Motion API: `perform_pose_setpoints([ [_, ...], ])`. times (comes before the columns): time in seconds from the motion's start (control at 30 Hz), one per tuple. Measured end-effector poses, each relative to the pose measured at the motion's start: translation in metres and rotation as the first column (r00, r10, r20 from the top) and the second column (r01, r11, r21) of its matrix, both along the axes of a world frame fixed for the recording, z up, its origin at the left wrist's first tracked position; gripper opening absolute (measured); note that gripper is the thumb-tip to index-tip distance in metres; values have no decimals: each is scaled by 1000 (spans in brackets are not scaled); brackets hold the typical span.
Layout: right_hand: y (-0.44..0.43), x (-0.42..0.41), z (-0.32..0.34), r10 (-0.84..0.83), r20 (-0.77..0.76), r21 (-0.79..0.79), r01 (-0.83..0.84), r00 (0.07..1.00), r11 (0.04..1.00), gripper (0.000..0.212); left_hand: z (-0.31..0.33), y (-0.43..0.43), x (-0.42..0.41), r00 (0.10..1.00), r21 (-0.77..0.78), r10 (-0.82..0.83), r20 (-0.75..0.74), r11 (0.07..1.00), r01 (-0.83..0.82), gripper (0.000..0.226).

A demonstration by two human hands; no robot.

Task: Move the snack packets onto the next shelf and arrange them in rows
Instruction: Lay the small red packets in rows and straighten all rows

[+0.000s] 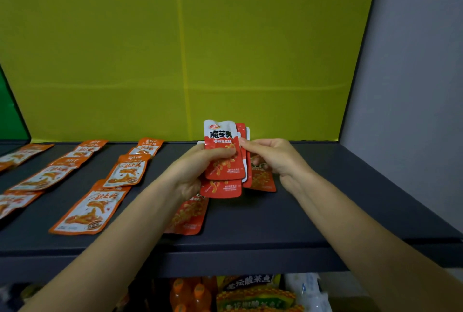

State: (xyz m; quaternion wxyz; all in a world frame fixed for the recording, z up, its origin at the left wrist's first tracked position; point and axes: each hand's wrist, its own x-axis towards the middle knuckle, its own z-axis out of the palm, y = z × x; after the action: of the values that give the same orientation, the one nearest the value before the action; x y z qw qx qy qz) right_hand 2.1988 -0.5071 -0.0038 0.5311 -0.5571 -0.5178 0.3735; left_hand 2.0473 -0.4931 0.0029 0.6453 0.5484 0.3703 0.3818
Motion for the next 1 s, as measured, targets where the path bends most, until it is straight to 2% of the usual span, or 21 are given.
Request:
perform_pose_setpoints([
  [0.13,2,2,-3,-31,-12,59,31,999,998,23,-2,-1,-2,1000,-6,15,7,1000,-15,8],
  [0.27,5,3,-4,-203,241,190,159,949,969,28,-5,-1,-3,999,-15,35,31,999,-34,6],
  [0.37,-2,15,3,-258,269,229,198,928,953,28,-5,2,-10,996,-7,84,37,996,-84,5],
  [0.47,-23,28,0,-224,298,173,178,928,969,24,0,4,-24,993,-6,104,51,995,-104,5],
  [0.57,-43,30,-19,-119,353,-10,131,928,991,19,4,4,-33,991,-19,110,70,994,-109,7],
  [0.63,-47,30,-30,-94,389,-79,135,917,988,21,6,4,-33,991,-26,115,66,993,-114,7],
  [0.73,-46,32,-39,-108,481,-77,165,870,983,25,5,4,-31,995,-29,74,60,997,-73,5],
  [0.83,-46,31,-41,-125,627,-44,194,769,980,27,2,5,-29,998,-32,32,63,999,-30,12],
  [1.0,-48,30,-42,-132,700,-25,209,702,978,27,5,5,-26,998,-52,19,51,999,-17,8],
])
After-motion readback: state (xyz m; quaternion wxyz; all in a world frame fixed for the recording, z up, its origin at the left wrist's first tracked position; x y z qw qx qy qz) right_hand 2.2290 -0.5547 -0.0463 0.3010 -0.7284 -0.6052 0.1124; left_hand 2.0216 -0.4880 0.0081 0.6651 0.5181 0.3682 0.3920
